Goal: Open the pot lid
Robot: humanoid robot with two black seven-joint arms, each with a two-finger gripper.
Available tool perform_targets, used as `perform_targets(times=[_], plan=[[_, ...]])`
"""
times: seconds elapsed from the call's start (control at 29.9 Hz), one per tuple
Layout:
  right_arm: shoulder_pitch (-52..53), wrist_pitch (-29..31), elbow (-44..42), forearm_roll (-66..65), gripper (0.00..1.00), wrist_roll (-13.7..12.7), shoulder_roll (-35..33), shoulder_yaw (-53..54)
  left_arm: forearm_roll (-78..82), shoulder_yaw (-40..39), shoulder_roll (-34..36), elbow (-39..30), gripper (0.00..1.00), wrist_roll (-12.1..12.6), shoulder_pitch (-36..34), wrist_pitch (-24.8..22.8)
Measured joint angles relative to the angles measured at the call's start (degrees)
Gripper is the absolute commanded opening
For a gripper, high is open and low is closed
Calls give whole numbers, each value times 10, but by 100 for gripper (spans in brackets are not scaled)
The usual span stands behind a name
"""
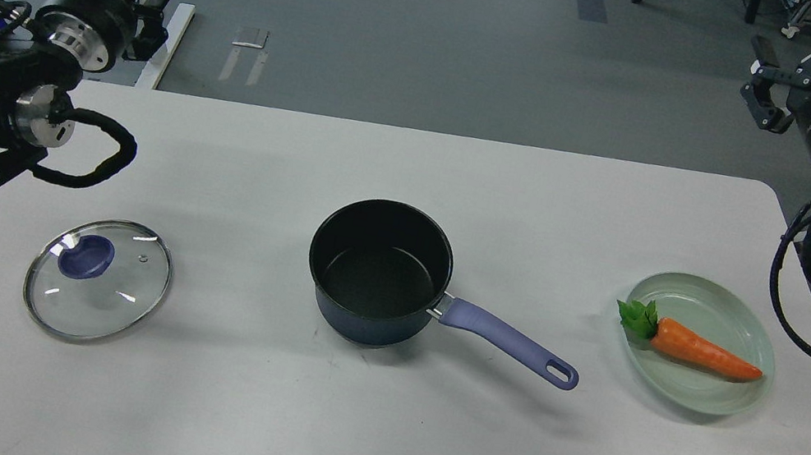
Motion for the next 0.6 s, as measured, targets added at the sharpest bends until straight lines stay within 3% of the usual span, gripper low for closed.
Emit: perform_targets(times=[0.3, 0.6], plan=[[-58, 1, -45, 86, 100, -7, 112, 93, -14, -83, -40, 1, 100, 1, 67, -42], [-90, 8, -48, 88, 100, -8, 144, 132, -15, -102, -43, 0, 100, 2, 83, -60]])
